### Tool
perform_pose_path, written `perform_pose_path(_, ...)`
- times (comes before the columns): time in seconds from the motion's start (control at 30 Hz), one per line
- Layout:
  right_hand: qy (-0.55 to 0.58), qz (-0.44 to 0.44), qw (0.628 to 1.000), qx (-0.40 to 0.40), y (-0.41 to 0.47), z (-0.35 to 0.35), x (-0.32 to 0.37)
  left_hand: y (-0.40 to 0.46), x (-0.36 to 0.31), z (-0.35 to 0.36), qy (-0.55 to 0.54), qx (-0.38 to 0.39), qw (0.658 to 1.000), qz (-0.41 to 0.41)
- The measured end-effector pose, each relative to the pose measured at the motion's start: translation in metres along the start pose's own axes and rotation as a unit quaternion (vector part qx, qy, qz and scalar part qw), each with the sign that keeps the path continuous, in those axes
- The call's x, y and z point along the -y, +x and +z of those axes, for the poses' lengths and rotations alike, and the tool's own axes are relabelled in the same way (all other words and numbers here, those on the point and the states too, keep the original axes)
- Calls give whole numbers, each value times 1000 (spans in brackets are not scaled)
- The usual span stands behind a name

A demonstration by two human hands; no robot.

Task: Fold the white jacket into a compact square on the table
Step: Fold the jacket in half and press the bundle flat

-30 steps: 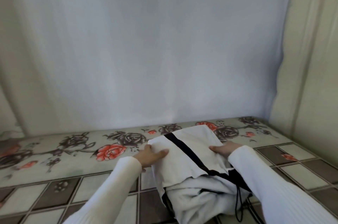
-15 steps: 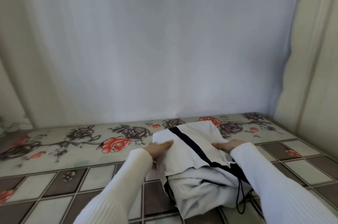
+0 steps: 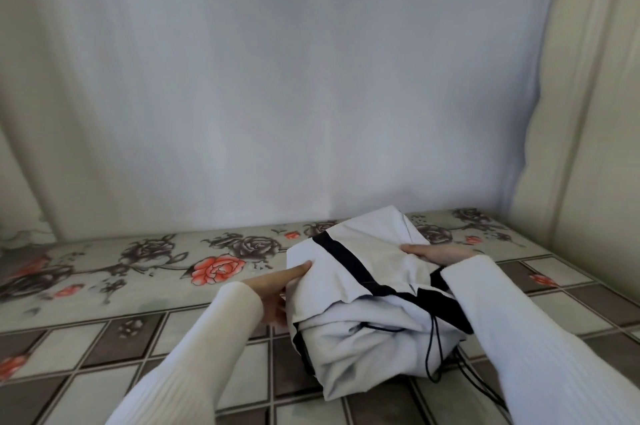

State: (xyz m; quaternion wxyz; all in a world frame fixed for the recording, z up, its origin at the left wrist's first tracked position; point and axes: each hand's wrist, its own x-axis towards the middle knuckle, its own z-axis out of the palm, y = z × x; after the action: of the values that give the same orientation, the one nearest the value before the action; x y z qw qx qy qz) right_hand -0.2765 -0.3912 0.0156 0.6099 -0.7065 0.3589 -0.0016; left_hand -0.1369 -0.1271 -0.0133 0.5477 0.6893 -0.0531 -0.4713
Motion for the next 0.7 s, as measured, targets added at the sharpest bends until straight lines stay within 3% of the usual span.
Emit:
perform_pose_path(0.17,48,-65,995,-53,-16,13,22,-16,-17,-16,-20,41,997,69)
perform_pose_path(0.4,284,-49,955,-68,-15,46,34,-39,-50,-30,107,-70,988,90)
perform_pose_path(0.5,365,-53,925,-96,-20,70,39,-42,-59,-31,145,-94,978,115)
perform_pose_path(0.7,493,-41,848,-192,-33,134,36,-36,-67,-22,102,-90,976,171)
